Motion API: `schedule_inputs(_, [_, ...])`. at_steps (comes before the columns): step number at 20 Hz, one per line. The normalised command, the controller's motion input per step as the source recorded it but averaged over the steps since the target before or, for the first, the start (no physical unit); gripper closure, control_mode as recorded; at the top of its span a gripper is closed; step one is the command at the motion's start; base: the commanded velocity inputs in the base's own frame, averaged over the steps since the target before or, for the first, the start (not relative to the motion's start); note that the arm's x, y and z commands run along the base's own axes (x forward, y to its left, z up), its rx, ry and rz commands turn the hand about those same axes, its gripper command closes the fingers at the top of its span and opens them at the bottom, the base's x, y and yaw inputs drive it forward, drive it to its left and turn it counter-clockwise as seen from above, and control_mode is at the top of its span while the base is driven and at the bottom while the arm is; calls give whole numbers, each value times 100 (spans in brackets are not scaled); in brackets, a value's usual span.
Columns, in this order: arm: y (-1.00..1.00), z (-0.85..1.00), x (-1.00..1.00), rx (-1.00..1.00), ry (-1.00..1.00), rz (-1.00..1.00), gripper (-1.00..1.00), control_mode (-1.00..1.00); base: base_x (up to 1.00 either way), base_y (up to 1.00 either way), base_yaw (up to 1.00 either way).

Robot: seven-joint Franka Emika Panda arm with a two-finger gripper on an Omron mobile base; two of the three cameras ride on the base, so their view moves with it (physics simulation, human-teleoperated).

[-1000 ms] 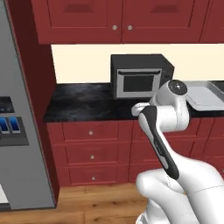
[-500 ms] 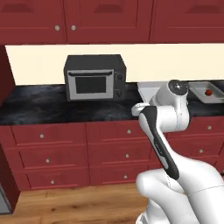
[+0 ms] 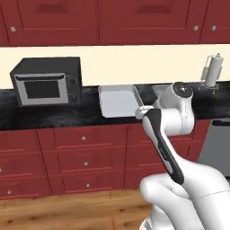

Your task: Place one bell pepper and one fish in each tupperware on the nearby counter, to pack two identical lunches.

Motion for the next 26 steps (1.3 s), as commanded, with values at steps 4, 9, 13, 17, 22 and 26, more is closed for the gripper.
schedule_inputs(4, [0, 0, 0, 0, 0, 0, 100, 100, 0, -100, -5])
schedule_inputs(9, [0, 0, 0, 0, 0, 0, 100, 100, 2, -98, -4])
schedule_inputs(13, [0, 0, 0, 0, 0, 0, 100, 100, 51, -51, 0])
schedule_inputs(17, [0, 0, 0, 0, 0, 0, 100, 100, 98, -4, 0])
schedule_inputs(22, [0, 0, 0, 0, 0, 0, 100, 100, 75, 0, 0])
schedule_inputs(26, [0, 0, 0, 0, 0, 0, 100, 100, 55, 0, 0])
